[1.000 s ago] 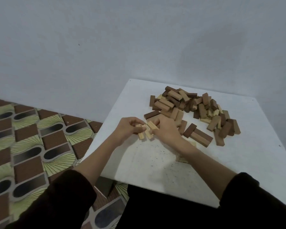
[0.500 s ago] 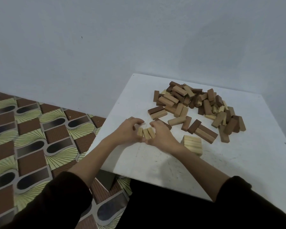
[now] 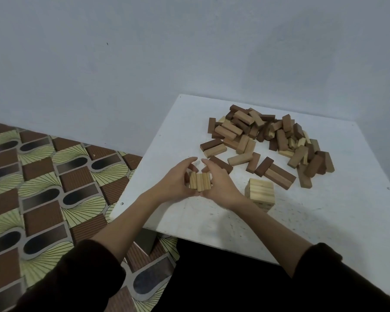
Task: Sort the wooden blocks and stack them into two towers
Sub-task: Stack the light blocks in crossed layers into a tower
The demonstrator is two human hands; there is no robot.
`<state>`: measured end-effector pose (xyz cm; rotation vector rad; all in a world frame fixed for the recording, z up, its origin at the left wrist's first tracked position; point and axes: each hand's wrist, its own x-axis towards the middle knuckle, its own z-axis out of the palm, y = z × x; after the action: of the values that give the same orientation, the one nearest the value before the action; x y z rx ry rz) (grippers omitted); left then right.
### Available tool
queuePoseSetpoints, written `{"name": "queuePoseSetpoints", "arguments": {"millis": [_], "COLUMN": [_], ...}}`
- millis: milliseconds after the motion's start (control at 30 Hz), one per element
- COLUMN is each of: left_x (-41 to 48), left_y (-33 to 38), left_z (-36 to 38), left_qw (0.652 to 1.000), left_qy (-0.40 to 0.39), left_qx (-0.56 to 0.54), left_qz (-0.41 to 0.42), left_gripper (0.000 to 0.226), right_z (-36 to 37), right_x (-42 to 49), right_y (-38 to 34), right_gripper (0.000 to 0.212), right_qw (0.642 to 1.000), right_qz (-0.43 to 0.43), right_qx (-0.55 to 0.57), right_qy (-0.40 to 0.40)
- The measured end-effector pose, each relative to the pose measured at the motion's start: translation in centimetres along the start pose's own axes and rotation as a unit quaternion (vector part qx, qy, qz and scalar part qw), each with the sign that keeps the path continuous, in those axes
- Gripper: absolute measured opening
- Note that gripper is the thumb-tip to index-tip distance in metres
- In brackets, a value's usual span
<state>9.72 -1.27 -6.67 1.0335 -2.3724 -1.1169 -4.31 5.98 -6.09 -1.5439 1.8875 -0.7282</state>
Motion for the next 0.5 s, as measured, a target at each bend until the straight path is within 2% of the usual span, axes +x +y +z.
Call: {"name": "queuePoseSetpoints", "arguments": {"millis": [167, 300, 500], "left_x": [-0.2, -0.3, 0.1], "left_y": [0.3, 0.9, 3.4], "left_z": [0.3, 0.4, -0.2], "left_qw": [1.000, 0.999, 0.996], "left_qy": [0.008, 0.020, 0.053], "left_qx": [-0.027, -0.032, -0.029], "left_qz": [-0.012, -0.008, 0.066], "left_gripper": [0.083, 0.080, 0.080], "right_z": [0.1, 0.0, -4.0], "right_x": [0.1, 0.1, -1.2], "right_y": [0.1, -0.3, -1.2], "right_gripper": [0.082, 0.078, 0.071], "right_qw": [1.000, 0.998, 0.984], "right_qz": [-0.003, -0.022, -0.088], "right_qx": [-0.004, -0.058, -0.140], "right_qy": [0.007, 0.023, 0.070]}}
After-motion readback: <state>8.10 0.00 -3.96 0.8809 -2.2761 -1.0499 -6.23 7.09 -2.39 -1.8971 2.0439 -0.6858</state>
